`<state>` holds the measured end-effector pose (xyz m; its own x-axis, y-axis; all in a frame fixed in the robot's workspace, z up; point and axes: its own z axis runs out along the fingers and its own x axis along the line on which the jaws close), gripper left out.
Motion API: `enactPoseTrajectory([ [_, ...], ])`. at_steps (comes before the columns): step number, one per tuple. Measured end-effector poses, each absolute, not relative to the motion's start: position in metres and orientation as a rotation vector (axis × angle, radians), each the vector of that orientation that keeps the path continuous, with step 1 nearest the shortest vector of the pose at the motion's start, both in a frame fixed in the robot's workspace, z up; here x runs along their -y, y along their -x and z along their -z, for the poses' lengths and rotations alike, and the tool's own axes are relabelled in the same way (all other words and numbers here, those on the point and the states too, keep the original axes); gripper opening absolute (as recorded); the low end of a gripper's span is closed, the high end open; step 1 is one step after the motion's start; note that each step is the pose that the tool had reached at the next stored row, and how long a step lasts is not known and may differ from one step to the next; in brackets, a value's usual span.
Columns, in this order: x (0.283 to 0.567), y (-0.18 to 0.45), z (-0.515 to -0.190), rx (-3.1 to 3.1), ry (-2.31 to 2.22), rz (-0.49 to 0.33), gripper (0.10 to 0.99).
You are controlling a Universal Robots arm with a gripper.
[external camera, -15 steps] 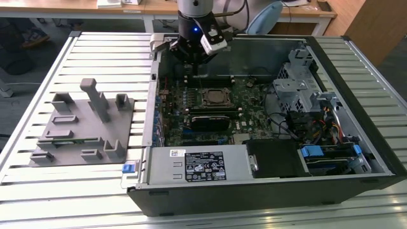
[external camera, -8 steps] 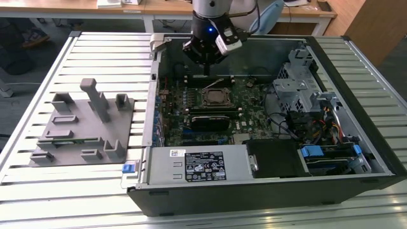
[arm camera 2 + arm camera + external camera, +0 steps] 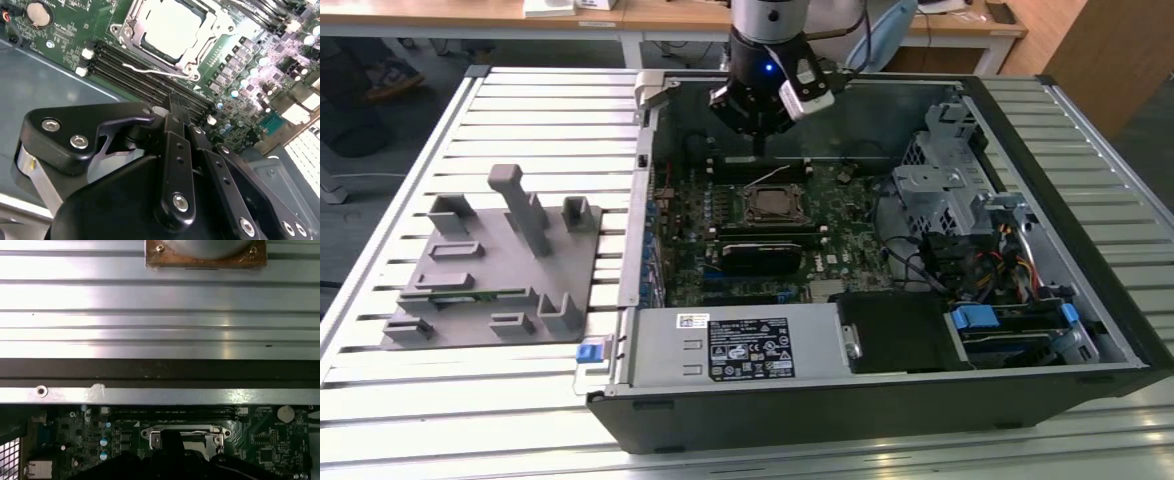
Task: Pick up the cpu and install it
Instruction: 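Install the first cpu locking lever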
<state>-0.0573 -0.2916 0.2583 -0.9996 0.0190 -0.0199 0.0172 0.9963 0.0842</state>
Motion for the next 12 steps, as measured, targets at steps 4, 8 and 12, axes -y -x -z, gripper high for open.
enactPoseTrajectory([
  [4,0.292,0.054,-0.253,-3.118,-0.031,-0.131,0.106],
  [8,0.292,0.049,-0.249,-3.119,-0.018,-0.130,0.106],
  [12,0.292,0.048,-0.246,-3.120,0.056,-0.131,0.106],
])
